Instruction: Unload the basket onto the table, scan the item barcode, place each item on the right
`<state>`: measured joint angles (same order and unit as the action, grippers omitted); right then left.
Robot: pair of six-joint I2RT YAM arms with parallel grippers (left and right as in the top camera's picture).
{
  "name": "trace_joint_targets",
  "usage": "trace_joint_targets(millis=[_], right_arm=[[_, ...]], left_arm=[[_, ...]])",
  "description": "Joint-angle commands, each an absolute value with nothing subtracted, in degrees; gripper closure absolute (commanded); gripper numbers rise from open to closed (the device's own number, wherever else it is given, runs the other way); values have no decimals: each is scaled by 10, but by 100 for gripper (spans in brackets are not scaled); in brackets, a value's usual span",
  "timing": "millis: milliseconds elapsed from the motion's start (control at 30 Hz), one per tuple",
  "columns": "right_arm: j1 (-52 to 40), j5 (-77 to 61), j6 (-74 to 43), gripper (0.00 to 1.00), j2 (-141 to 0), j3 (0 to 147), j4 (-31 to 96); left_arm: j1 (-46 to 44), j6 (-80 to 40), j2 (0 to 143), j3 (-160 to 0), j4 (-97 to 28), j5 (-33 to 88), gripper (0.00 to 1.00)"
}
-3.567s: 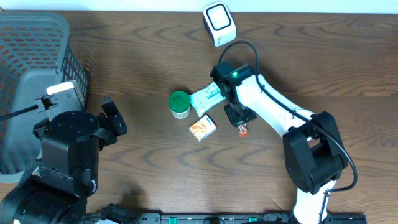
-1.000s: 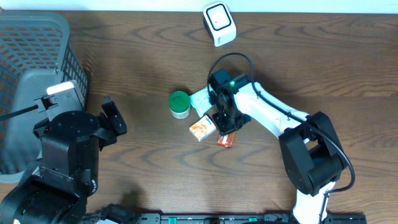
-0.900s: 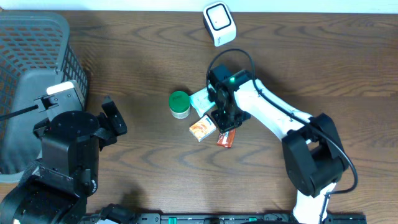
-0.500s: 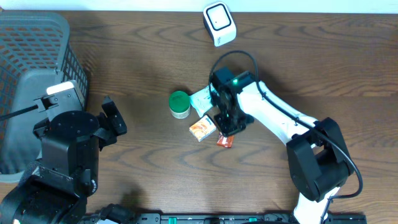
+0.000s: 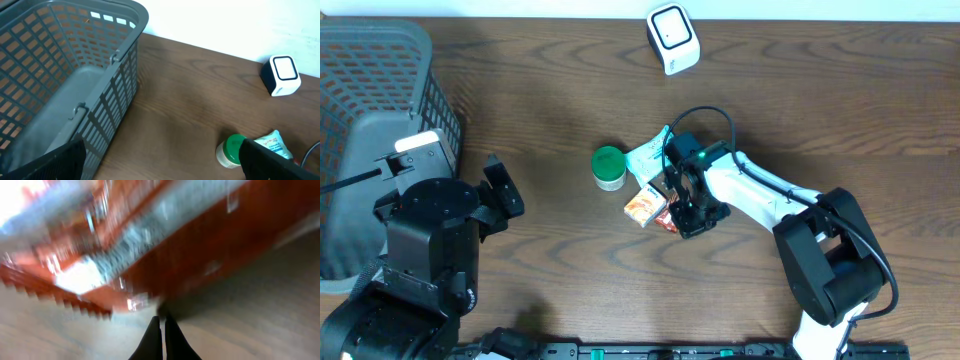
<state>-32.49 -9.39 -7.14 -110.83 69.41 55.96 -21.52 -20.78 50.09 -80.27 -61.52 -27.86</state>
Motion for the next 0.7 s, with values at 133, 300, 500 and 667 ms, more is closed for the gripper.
trace_joint_targets(millis=[133,300,500,667], right_arm=[[-327,-93,-73,99,-1040,778,587],[-327,-93,-72,97,-1044,771,545],[-328,-96,-77,98,-1094,743,512],[-339,-96,-79,99,-1149,735,502]], left_arm=[[-213,-209,501,-800,-615,-292,2],[-213,-209,501,-800,-615,-292,2],[-213,-209,501,-800,-615,-292,2],[-213,-209,501,-800,-615,-292,2]])
